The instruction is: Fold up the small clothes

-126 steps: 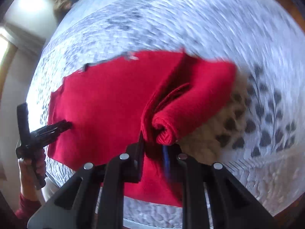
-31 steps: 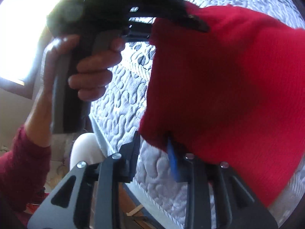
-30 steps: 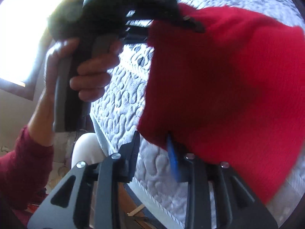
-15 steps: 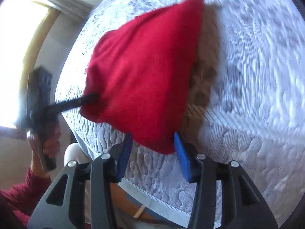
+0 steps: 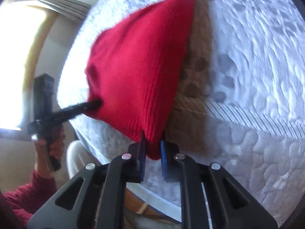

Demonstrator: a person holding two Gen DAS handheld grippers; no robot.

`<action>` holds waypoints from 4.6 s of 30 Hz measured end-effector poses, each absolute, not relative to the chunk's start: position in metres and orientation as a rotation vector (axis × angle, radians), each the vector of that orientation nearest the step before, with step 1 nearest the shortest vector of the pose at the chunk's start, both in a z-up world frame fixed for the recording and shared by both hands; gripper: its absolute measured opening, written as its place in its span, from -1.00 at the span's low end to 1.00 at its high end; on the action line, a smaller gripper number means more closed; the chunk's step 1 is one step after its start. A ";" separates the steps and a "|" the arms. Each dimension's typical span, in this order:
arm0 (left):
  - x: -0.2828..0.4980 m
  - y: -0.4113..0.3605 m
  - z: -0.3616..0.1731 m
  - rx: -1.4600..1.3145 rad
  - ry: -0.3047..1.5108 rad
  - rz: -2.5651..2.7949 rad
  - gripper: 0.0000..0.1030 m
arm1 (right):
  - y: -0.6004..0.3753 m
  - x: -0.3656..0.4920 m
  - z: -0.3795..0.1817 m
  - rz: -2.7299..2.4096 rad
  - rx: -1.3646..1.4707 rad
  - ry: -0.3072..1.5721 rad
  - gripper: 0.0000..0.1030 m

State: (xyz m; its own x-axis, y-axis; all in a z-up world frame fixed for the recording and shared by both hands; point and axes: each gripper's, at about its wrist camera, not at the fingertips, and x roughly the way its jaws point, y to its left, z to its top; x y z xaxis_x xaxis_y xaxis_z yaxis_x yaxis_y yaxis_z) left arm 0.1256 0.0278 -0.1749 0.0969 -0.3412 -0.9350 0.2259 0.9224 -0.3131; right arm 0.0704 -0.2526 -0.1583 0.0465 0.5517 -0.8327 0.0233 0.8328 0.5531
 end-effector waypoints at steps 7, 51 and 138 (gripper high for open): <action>0.131 0.039 -0.159 -0.096 1.418 -0.456 -0.17 | -0.246 0.081 -0.147 0.489 0.390 1.472 -0.44; 0.348 -0.061 -0.160 0.106 1.260 -0.558 -0.77 | -0.305 0.264 -0.153 0.377 0.486 1.397 -0.08; 0.198 0.075 -0.146 -0.203 1.268 -0.340 0.23 | -0.270 0.141 -0.120 0.405 0.412 1.365 0.10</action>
